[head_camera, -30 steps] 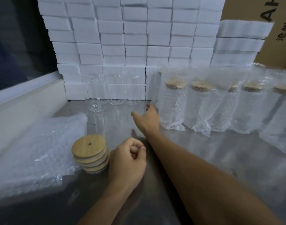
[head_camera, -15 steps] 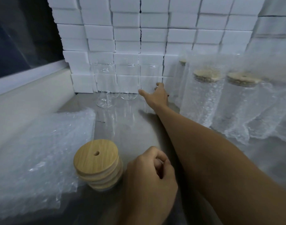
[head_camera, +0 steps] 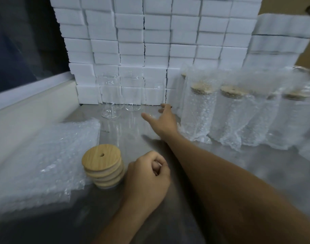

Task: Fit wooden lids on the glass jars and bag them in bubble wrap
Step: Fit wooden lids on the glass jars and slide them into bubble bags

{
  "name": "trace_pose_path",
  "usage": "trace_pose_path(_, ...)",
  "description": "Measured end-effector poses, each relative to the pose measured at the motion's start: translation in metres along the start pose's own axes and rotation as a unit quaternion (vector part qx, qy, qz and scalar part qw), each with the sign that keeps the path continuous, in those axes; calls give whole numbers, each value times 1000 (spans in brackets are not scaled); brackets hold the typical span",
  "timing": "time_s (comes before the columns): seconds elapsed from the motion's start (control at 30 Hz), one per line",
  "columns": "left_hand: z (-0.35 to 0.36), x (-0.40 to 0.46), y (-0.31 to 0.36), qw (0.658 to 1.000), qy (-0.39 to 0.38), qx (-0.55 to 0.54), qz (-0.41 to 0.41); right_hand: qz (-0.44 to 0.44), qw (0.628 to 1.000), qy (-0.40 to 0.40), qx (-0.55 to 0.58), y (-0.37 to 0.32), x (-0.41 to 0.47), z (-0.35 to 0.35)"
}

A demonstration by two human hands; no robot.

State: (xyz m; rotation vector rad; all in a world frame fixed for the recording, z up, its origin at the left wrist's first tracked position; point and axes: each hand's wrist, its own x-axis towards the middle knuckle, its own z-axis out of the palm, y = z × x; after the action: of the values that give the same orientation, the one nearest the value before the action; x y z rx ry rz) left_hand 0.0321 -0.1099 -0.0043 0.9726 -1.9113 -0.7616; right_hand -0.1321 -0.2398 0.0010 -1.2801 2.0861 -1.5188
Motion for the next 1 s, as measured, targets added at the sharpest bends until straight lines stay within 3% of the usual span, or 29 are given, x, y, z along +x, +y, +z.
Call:
trace_pose_path(0.13, -3, -1, 5, 999, 43, -20, 13, -8, 1000, -7, -1, -7, -53, -17)
trace_pose_path(0.27, -14, -11, 15, 986, 85, 58, 130, -12, 999, -24, 18, -9, -98, -35)
trace_pose_path(0.33, -24, -14, 23, 963, 106, 136, 207, -12, 999, -38, 36, -8, -114, -43)
trace_pose_path(0.43, -44, -8, 28, 919, 206, 205, 265, -1, 999, -33, 36, -5, -134, -56)
trace_pose_path(0.53, -62, 0, 23, 907, 223, 300, 193, 5, 999, -4, 48, -5, -149, -68)
trace_pose_path(0.63, -69, 3, 13, 904, 115, 412, -8, 3, 999, 6, 43, -5, -160, -79)
trace_pose_path(0.7, -71, 2, 10, 894, 77, 436, -74, 7, 1000, 10, 13, -6, -166, -85)
trace_pose_path(0.87, -69, 5, 1, 887, 122, 445, -26, 18, 996, 78, 27, -10, -176, -90)
trace_pose_path(0.93, -67, 7, -2, 892, 154, 423, 30, -3, 990, 134, 49, -14, -178, -92)
trace_pose_path(1.0, -64, 9, -3, 891, 193, 398, 106, -40, 987, 130, 85, -21, -181, -92)
